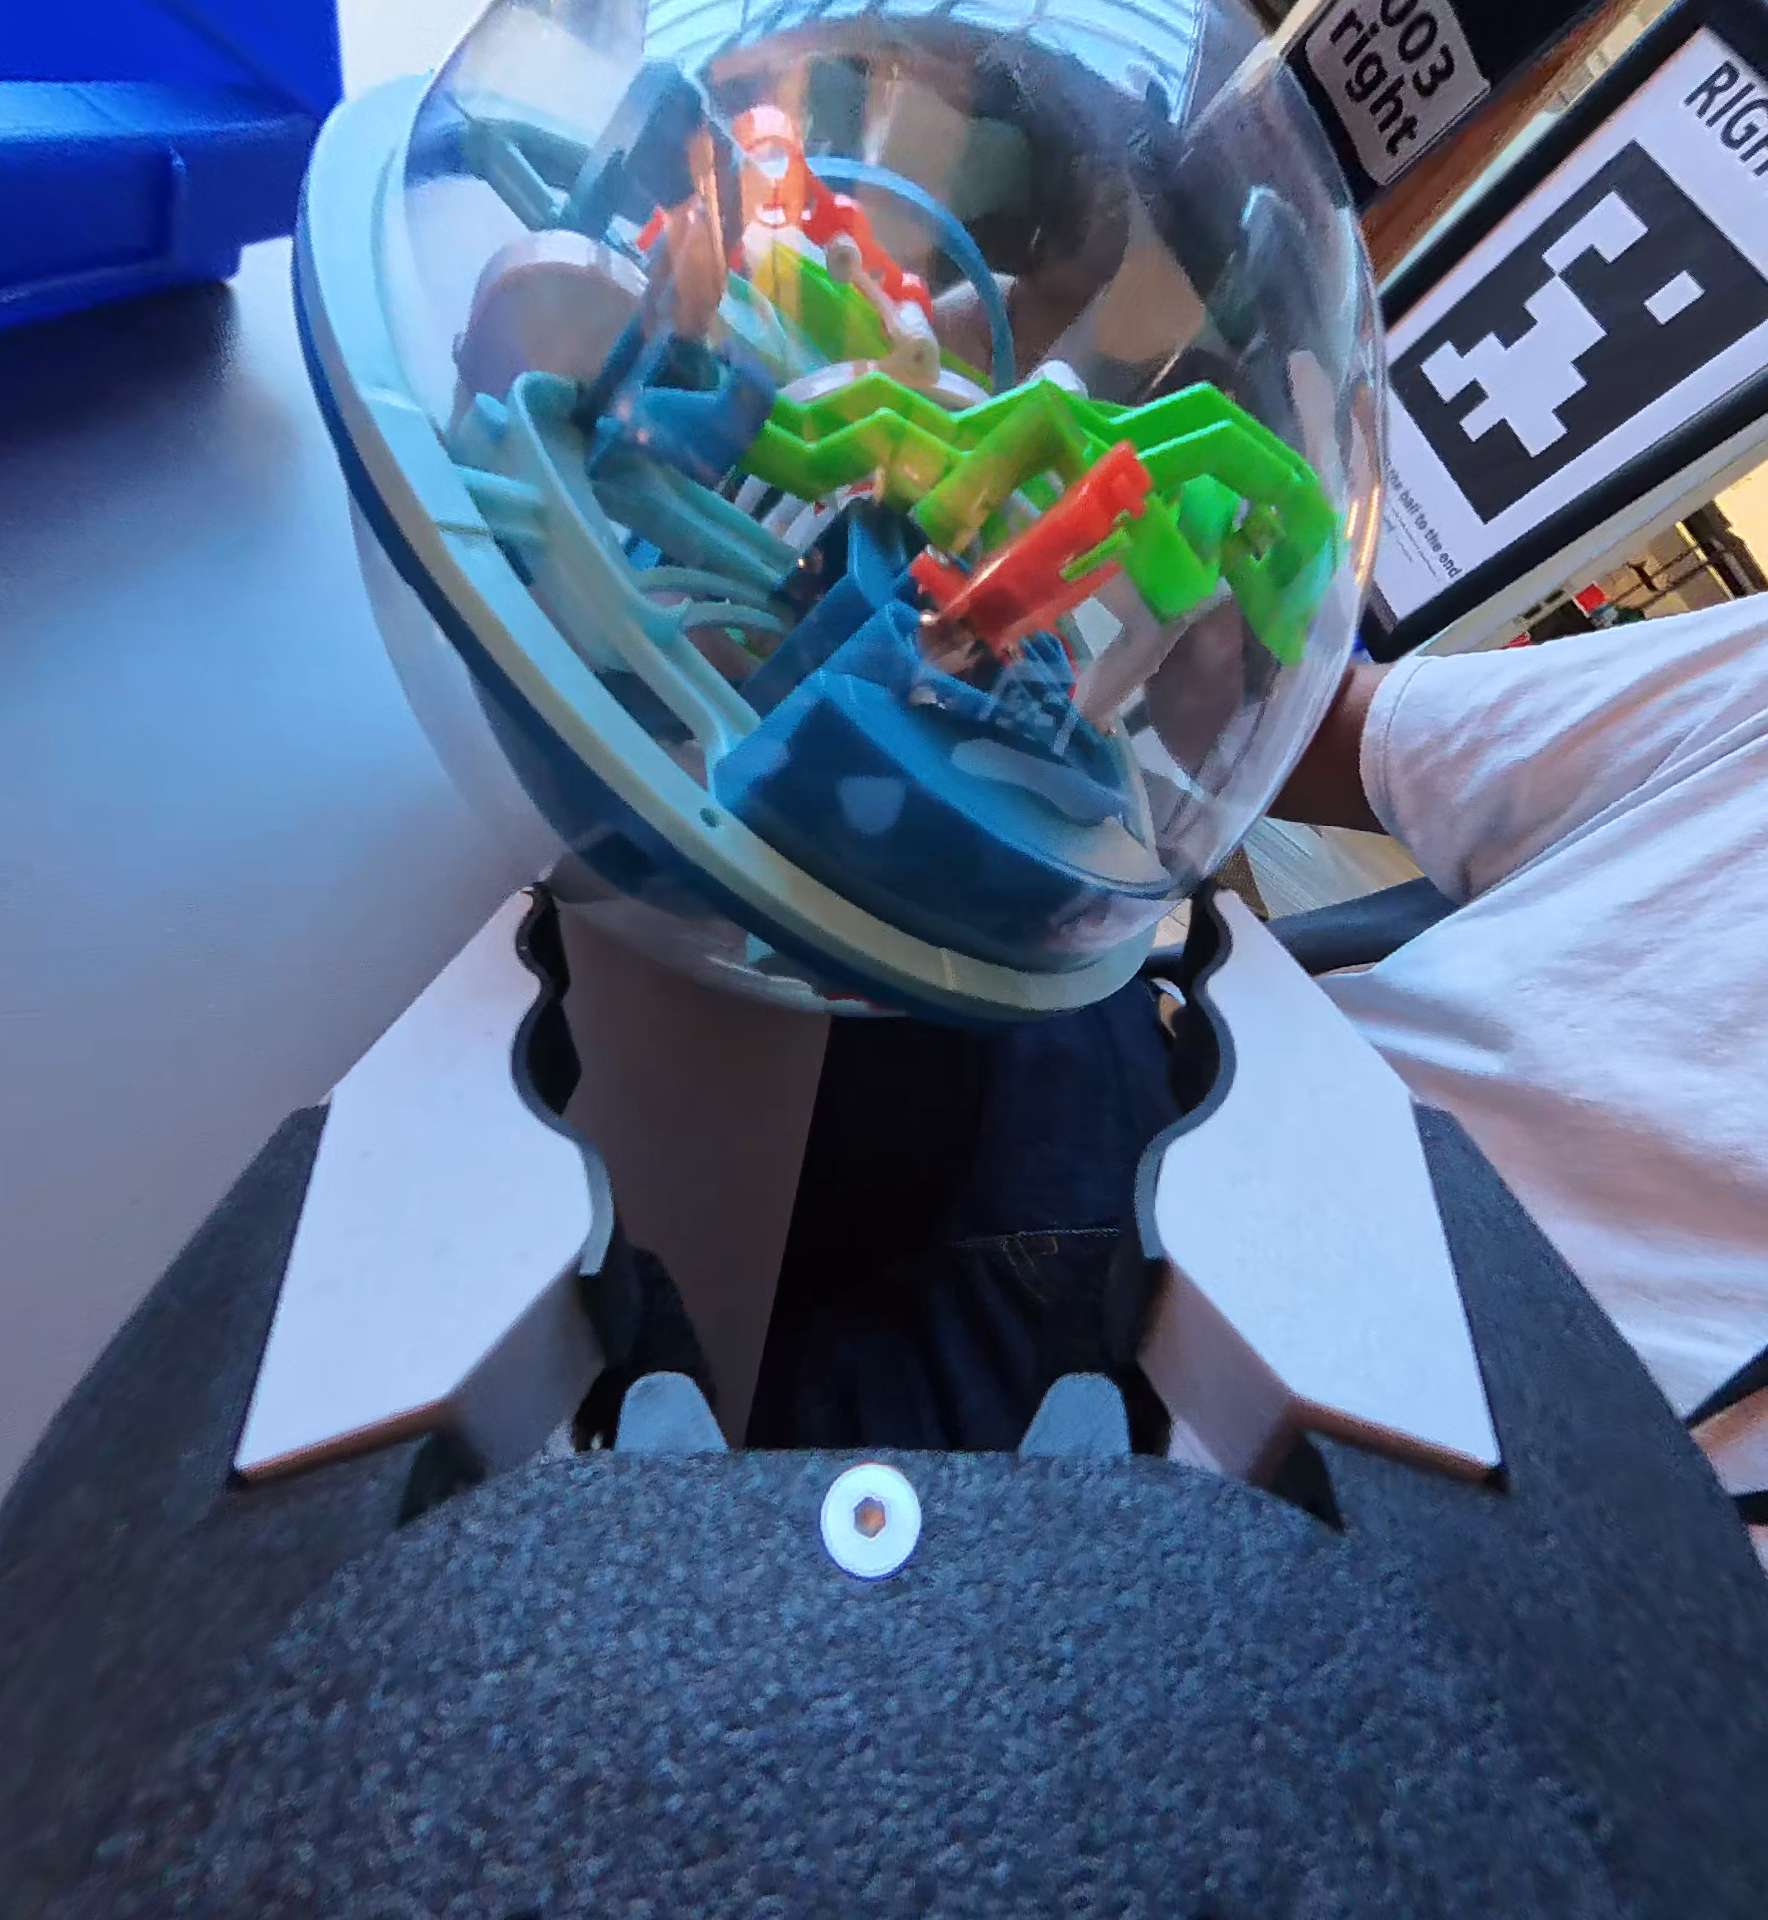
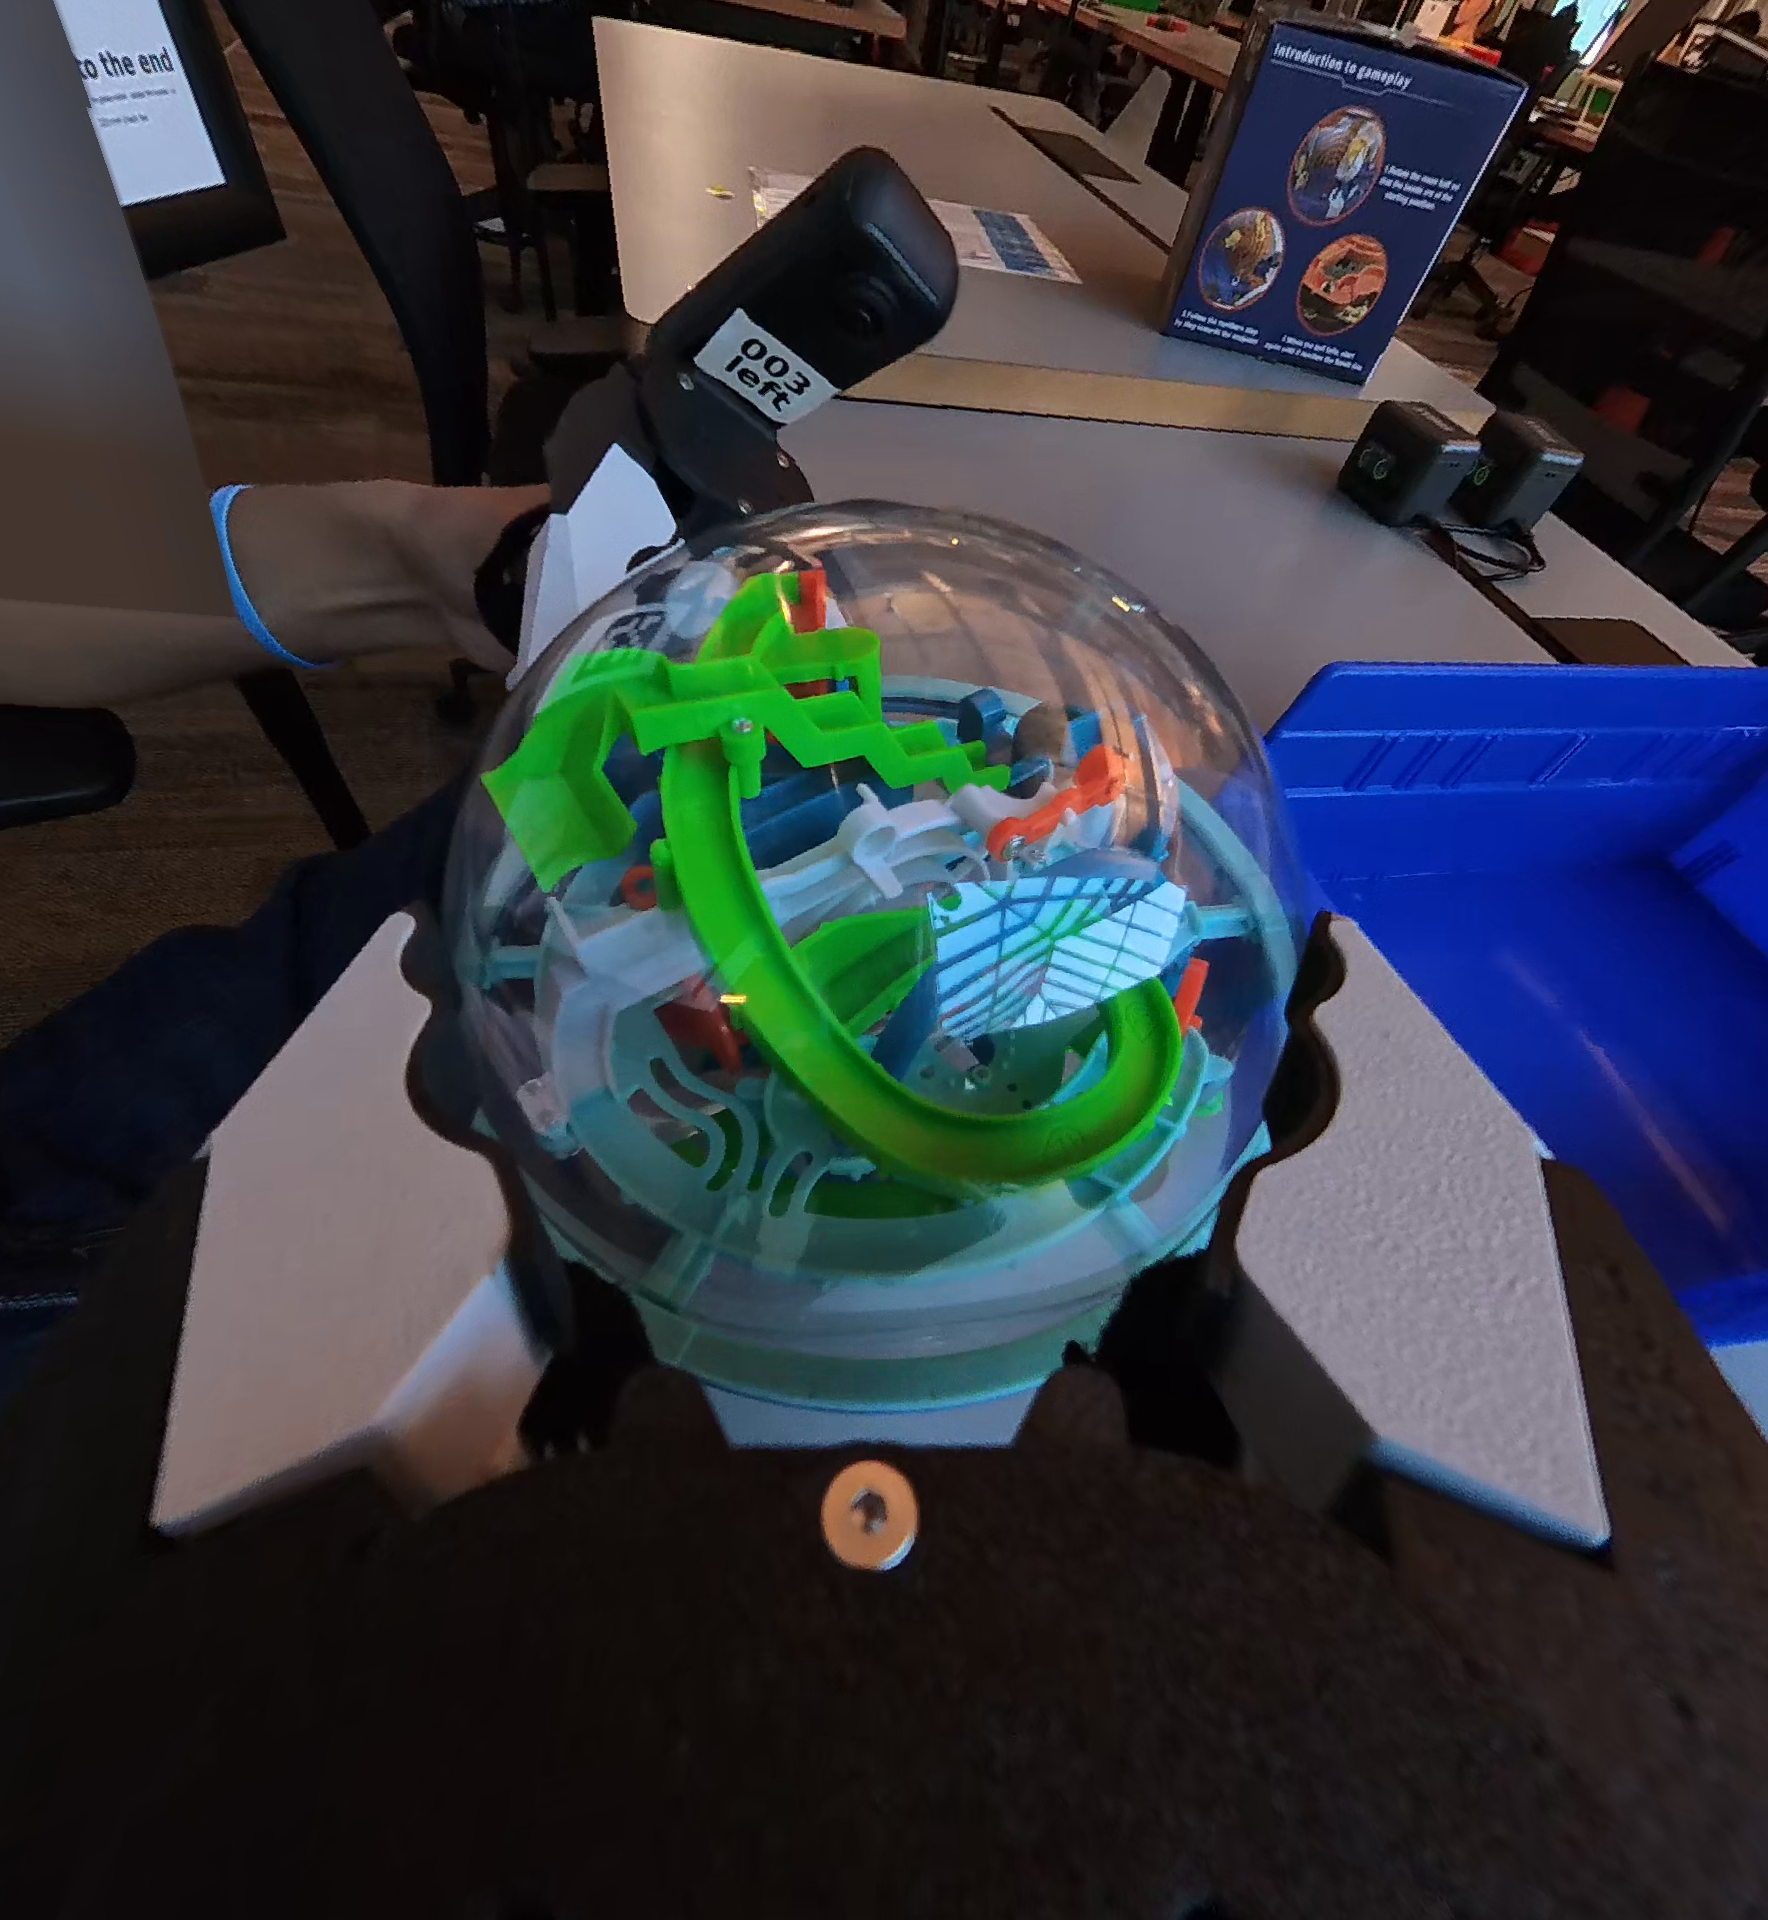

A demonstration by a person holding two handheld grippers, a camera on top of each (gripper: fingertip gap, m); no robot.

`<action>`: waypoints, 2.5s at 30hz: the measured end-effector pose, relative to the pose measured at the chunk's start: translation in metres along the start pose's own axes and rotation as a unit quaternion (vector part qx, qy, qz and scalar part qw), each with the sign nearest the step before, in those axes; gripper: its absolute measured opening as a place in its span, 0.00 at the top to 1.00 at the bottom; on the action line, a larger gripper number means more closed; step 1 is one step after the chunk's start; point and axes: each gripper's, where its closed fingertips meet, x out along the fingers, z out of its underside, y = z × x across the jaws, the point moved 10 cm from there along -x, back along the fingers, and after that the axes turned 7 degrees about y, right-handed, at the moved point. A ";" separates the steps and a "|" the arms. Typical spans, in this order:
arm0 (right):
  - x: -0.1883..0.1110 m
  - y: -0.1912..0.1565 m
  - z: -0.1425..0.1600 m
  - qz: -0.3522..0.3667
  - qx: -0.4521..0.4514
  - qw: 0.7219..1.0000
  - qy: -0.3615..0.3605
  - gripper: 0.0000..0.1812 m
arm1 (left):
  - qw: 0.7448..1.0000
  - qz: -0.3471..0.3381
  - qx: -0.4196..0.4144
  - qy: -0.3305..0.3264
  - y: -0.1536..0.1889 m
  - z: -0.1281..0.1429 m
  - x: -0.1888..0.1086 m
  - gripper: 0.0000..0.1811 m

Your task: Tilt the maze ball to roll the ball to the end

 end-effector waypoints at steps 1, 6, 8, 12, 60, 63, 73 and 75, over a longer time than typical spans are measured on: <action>0.000 0.000 0.000 0.001 0.001 1.000 -0.002 0.16 | 1.000 -0.002 0.002 0.004 0.001 0.001 0.000 0.36; -0.001 0.000 -0.004 0.009 0.039 0.999 -0.015 0.16 | 1.000 -0.014 0.015 0.015 0.005 0.003 0.001 0.37; -0.001 0.000 -0.005 0.014 0.055 0.998 -0.020 0.16 | 1.000 -0.019 0.019 0.017 0.006 0.004 0.002 0.37; -0.001 0.000 -0.008 0.023 0.063 0.997 -0.041 0.16 | 0.999 -0.026 0.026 0.017 0.008 0.005 0.005 0.37; 0.007 0.014 -0.025 -0.091 0.038 0.989 -0.107 0.17 | 1.000 0.020 0.023 0.004 0.001 -0.012 0.017 0.22; 0.008 0.019 -0.024 -0.107 0.039 0.989 -0.098 0.17 | 0.999 0.045 0.011 -0.002 -0.003 -0.013 0.025 0.20; -0.008 0.019 -0.044 -0.050 0.084 0.992 -0.085 0.16 | 0.999 0.034 0.019 0.006 0.001 -0.010 0.025 0.20; -0.009 0.014 -0.043 -0.022 0.101 0.987 -0.120 0.16 | 0.999 0.026 0.022 0.005 0.003 -0.010 0.026 0.20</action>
